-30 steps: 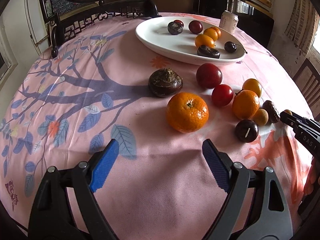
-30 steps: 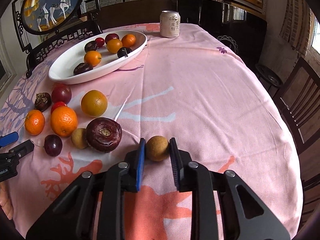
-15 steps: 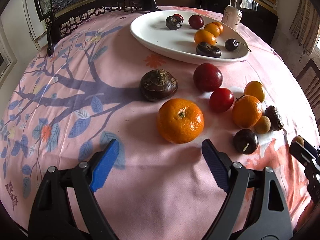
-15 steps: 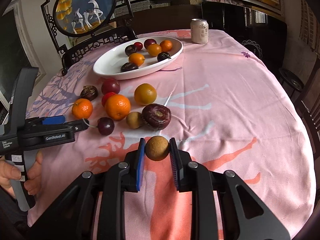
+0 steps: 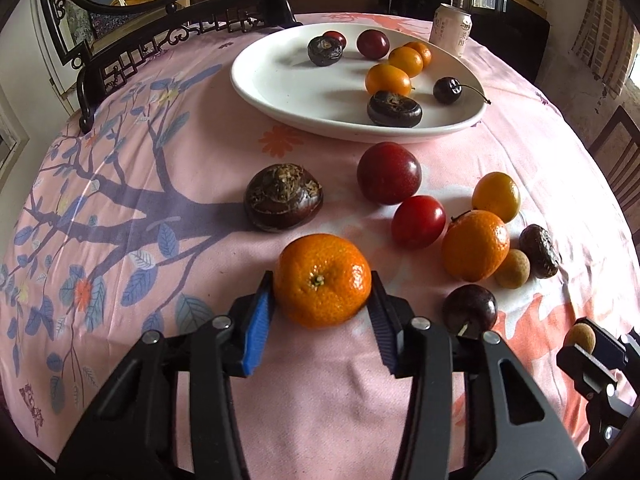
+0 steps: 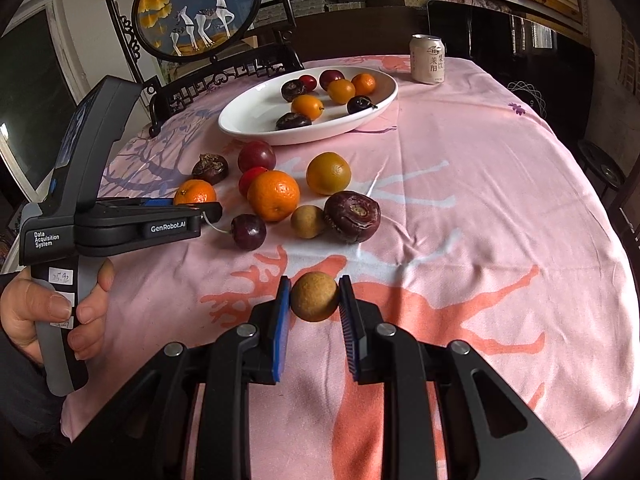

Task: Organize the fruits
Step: 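Grasp the small brown round fruit with the right tool, then carry the tangerine with the left tool while the right tool carries the brown fruit to the plate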

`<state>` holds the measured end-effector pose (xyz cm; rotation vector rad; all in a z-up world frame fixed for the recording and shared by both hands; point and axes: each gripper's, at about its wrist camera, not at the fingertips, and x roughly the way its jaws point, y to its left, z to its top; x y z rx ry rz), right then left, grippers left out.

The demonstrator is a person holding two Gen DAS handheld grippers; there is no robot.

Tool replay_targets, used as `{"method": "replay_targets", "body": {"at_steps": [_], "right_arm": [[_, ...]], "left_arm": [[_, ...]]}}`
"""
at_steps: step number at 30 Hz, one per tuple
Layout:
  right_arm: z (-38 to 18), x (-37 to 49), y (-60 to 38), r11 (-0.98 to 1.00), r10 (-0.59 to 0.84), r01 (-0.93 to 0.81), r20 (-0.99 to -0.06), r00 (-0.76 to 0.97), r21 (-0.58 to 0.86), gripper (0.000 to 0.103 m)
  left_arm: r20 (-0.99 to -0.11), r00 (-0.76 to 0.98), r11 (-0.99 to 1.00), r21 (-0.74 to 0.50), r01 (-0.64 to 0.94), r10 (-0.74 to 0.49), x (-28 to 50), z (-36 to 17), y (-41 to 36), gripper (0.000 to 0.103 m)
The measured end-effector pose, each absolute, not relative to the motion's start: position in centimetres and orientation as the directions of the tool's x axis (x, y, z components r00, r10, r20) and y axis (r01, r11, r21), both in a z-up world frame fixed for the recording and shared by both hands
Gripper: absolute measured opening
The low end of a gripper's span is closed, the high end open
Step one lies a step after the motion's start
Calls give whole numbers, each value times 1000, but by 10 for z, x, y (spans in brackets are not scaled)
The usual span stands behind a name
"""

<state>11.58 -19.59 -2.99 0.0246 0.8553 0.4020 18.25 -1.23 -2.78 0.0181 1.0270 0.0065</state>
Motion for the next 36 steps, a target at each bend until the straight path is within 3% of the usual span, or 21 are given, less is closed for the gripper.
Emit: {"method": "replay_targets", "body": {"at_steps": [5, 15, 30, 33, 34, 36], "right_arm": [[-17, 128, -196, 929, 343, -334, -708, 617, 159, 24], [26, 187, -173, 927, 343, -365, -587, 734, 84, 24], [-15, 277, -139, 933, 310, -348, -695, 649, 91, 24], [-18, 285, -138, 935, 305, -343, -701, 644, 91, 37], [-16, 284, -138, 936, 300, -341, -700, 648, 86, 44], [-13, 280, -142, 940, 299, -330, -688, 661, 91, 49]], "left_arm": [[-865, 501, 999, -17, 31, -31, 176, -18, -10, 46], [-798, 599, 997, -37, 66, -69, 207, 39, -13, 46], [-831, 555, 999, -51, -17, -33, 296, 11, -3, 46], [-838, 543, 995, -90, -37, -56, 302, 9, 1, 48], [-832, 551, 995, -94, -43, -55, 302, 11, 2, 53], [-812, 582, 995, -84, -53, -38, 297, 18, 4, 60]]}}
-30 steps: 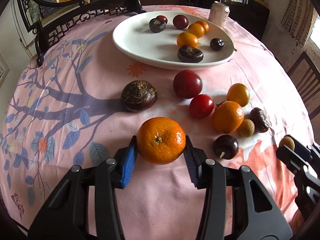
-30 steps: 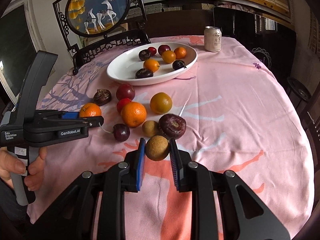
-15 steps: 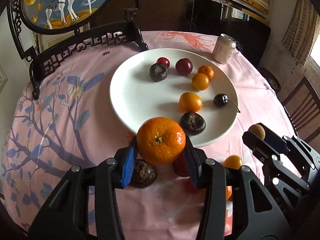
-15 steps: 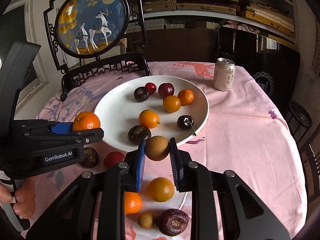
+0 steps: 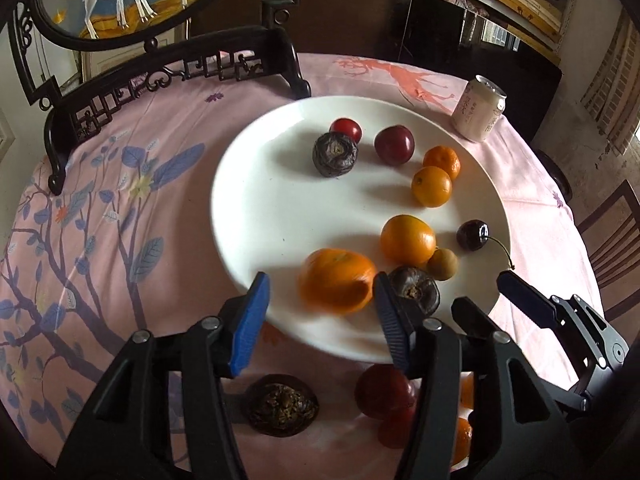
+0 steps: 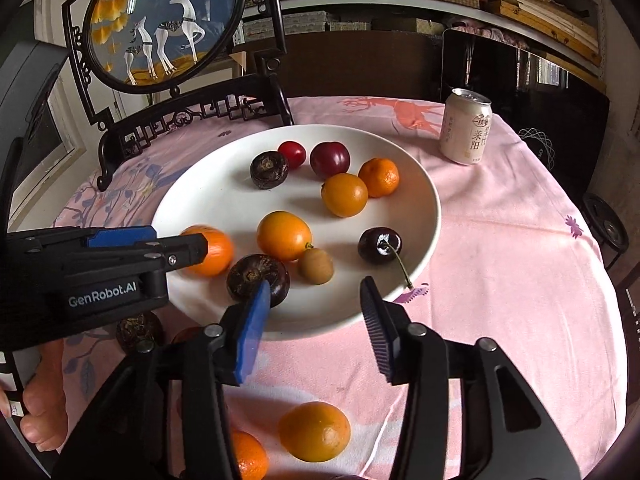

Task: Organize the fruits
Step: 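Carry the tangerine with the left tool while the right tool carries the brown fruit to the plate, then open both tools over the plate and move back to the loose fruit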

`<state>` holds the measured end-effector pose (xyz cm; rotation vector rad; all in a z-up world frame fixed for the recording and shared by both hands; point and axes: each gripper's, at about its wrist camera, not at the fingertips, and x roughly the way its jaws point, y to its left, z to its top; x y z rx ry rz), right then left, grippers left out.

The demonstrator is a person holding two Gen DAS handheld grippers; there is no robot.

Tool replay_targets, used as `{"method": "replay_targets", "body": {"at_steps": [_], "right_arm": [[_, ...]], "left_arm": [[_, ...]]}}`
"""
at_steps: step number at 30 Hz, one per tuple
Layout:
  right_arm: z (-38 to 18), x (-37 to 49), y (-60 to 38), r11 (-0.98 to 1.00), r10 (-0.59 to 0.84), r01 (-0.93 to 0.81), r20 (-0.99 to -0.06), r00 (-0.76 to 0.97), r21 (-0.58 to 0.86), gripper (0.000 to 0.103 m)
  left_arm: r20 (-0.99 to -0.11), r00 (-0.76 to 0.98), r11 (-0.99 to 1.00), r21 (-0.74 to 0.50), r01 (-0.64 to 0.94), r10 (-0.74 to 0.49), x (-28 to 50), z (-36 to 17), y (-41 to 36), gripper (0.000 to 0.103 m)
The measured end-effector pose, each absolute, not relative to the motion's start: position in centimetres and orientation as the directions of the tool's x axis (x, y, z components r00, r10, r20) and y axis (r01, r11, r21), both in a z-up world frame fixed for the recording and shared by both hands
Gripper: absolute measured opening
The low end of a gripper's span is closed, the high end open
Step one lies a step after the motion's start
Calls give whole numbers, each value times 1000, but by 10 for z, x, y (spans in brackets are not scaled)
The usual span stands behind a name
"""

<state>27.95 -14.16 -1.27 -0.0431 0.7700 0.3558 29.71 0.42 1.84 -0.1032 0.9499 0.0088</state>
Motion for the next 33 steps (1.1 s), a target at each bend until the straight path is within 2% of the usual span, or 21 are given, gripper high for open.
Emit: {"method": "replay_targets", "body": {"at_steps": [2, 4, 13, 33], "right_arm": [[-10, 274, -147, 936, 317, -333, -687, 654, 115, 49], [-8, 267, -153, 936, 323, -330, -684, 654, 126, 49], [-3, 230, -177, 941, 314, -312, -679, 664, 130, 50], [-21, 146, -212, 942, 325, -285, -692, 644, 177, 55]], "left_arm": [[-790, 612, 996, -78, -48, -32, 289, 28, 5, 61], [-778, 628, 997, -68, -45, -25, 280, 34, 5, 67], [-761, 648, 998, -52, -17, -29, 231, 39, 0, 70], [-798, 598, 997, -62, 48, -79, 150, 11, -25, 70]]}}
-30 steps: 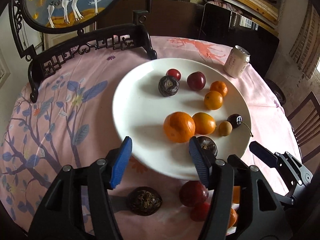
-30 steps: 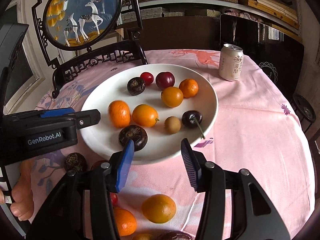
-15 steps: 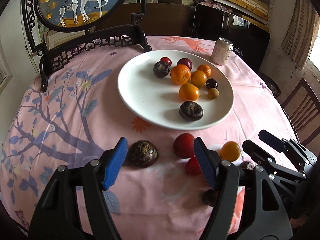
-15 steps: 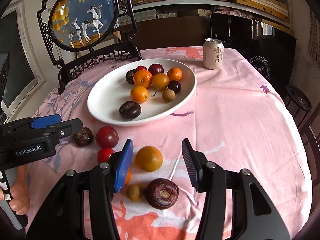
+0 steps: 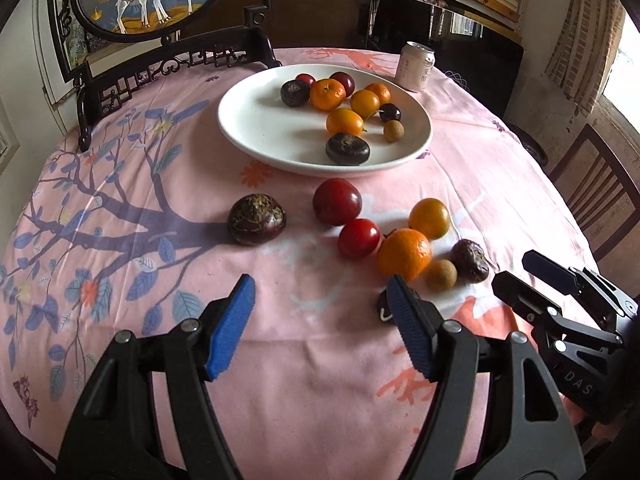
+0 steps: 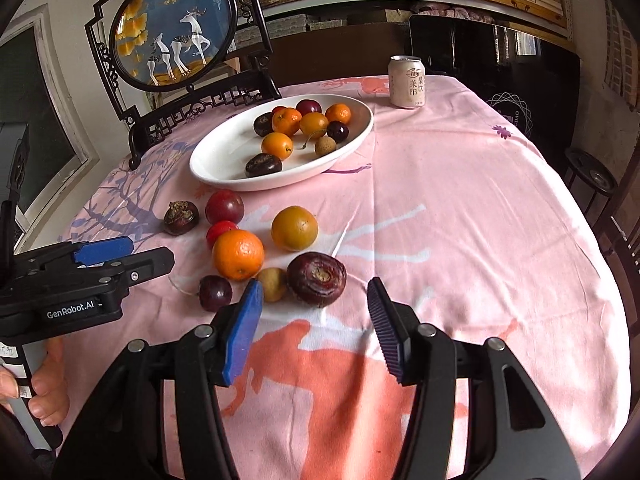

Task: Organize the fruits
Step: 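Open both tools over the plate and move back to the loose fruit, then grasp the dark cherry with the left tool while the right tool grasps the dark mangosteen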

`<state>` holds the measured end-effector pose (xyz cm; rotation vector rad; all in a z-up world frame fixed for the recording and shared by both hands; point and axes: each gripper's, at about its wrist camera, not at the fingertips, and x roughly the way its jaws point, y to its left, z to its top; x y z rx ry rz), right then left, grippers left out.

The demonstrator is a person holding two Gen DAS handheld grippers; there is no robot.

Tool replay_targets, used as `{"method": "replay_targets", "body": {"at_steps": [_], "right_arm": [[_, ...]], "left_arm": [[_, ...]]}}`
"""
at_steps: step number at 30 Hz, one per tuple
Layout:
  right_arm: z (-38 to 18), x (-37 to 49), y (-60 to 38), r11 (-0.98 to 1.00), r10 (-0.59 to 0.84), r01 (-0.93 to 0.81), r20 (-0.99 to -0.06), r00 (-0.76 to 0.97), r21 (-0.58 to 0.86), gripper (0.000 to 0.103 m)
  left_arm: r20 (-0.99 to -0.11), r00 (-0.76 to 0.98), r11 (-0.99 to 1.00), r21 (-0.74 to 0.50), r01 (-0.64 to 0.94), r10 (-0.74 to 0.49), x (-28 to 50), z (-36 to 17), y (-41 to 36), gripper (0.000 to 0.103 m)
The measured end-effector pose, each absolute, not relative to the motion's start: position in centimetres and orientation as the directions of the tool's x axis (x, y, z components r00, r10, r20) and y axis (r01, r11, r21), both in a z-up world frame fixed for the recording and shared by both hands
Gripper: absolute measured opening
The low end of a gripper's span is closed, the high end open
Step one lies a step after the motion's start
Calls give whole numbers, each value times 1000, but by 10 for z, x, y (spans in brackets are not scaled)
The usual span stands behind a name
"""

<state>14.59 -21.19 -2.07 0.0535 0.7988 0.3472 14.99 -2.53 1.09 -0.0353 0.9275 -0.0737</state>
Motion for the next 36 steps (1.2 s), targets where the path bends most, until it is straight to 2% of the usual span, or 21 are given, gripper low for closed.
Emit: {"method": "replay_targets", "body": {"at_steps": [23, 26, 28, 31, 36], "right_arm": [[-35, 131, -233, 928, 368, -286, -715, 595, 240, 55], [-36, 132, -231, 928, 368, -285, -719, 589, 241, 55], [-35, 133, -230, 930, 360, -286, -721, 591, 230, 55], [-35, 137, -223, 936, 331, -301, -738, 588, 180, 55], [-45, 149, -210, 938, 275, -332, -787, 552, 95, 55]], "left_arm": [[-854, 507, 991, -60, 118, -112, 162, -25, -66, 68], [-854, 510, 991, -38, 129, -100, 165, -27, -71, 56], [-853, 513, 988, -25, 150, -99, 165, -26, -74, 32], [-857, 498, 985, -56, 163, -131, 164, -23, -71, 32], [-833, 541, 983, -18, 184, -117, 148, -14, -63, 32]]}}
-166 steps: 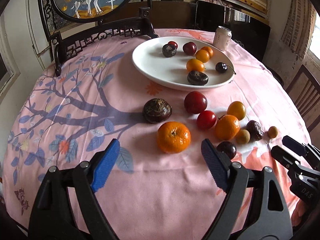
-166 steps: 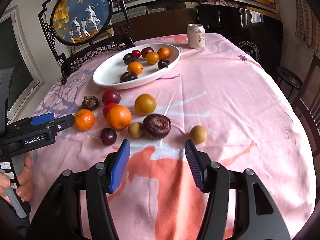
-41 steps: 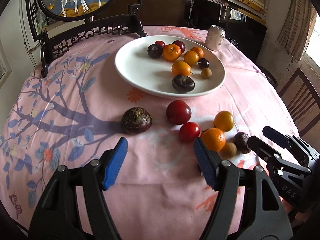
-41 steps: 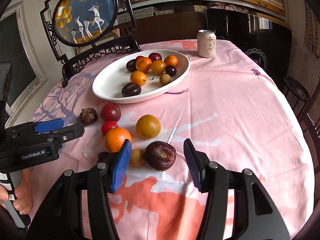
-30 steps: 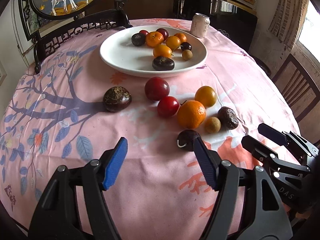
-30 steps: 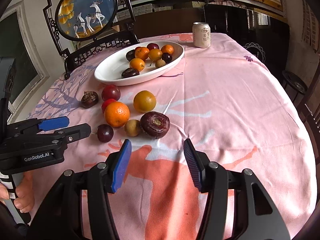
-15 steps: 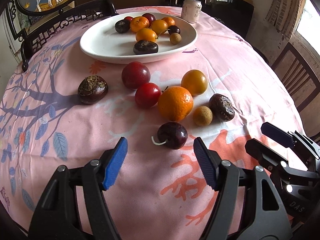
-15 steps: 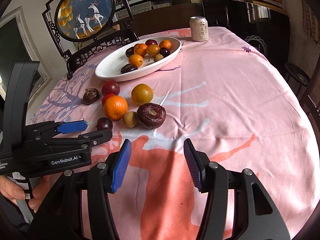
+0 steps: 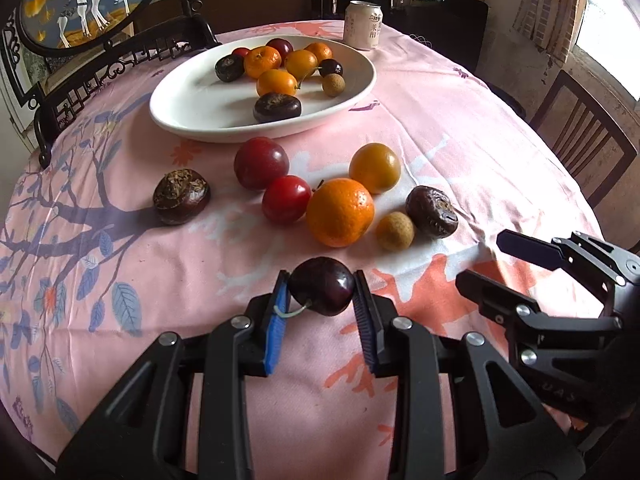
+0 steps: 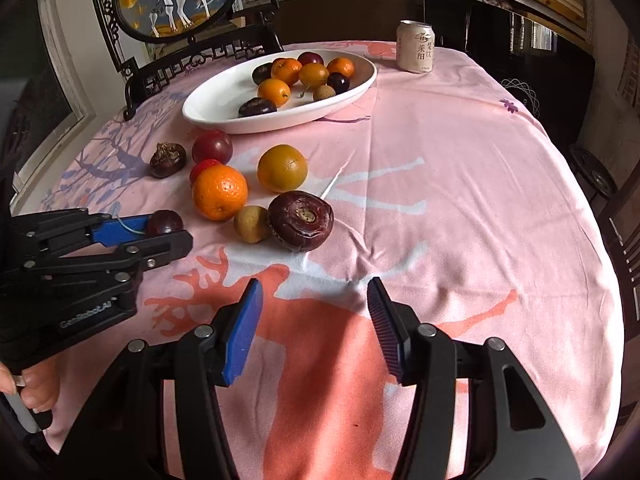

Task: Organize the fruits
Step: 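Grasp the dark cherry with the left tool while the right tool grasps the dark mangosteen, then carry the cherry and mangosteen to the plate and release them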

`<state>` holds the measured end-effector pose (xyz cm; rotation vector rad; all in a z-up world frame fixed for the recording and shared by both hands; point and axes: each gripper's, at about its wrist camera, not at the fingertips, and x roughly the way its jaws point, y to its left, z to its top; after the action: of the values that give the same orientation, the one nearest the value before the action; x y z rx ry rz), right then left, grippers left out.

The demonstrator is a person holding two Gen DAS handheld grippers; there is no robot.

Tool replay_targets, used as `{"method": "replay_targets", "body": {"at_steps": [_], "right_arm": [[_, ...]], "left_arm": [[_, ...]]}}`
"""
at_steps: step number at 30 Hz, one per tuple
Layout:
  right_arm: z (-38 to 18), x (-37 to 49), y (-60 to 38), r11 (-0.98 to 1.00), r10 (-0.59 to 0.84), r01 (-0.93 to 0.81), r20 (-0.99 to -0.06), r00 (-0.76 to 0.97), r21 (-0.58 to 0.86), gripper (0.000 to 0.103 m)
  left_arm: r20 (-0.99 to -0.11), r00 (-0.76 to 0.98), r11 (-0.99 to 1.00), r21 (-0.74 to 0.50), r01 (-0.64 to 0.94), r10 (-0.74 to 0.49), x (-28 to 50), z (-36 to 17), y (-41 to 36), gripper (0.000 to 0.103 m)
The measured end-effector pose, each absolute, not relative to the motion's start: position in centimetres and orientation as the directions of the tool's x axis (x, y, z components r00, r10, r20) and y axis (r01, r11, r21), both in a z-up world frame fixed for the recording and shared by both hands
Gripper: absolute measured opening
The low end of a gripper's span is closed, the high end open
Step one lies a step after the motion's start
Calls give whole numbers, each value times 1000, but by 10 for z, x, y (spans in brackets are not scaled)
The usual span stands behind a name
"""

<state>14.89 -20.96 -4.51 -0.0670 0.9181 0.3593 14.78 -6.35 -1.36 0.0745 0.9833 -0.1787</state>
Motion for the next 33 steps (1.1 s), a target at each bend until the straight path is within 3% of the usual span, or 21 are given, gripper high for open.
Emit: {"method": "replay_targets", "body": {"at_steps": [13, 15, 16, 21, 27, 33], "right_arm": [[-51, 184, -187, 934, 226, -358, -782, 581, 4, 54], [-51, 187, -185, 931, 234, -366, -781, 580, 7, 50], [-50, 188, -183, 927, 240, -374, -780, 578, 8, 42], [-48, 188, -182, 940, 205, -342, -776, 597, -15, 39], [-32, 173, -191, 936, 274, -345, -751, 600, 66, 39], [6, 155, -192, 918, 347, -383, -665, 661, 98, 39]], "left_arm": [[-822, 551, 984, -63, 166, -146, 136, -11, -34, 32], [-825, 545, 984, -71, 163, -150, 137, -12, -32, 32], [-825, 543, 984, -78, 161, -154, 137, -13, -31, 32], [-823, 550, 987, -73, 146, -142, 136, -12, -28, 32], [-822, 552, 988, -76, 137, -140, 137, -5, -23, 32], [-795, 590, 986, -60, 157, -143, 140, 19, -23, 32]]}}
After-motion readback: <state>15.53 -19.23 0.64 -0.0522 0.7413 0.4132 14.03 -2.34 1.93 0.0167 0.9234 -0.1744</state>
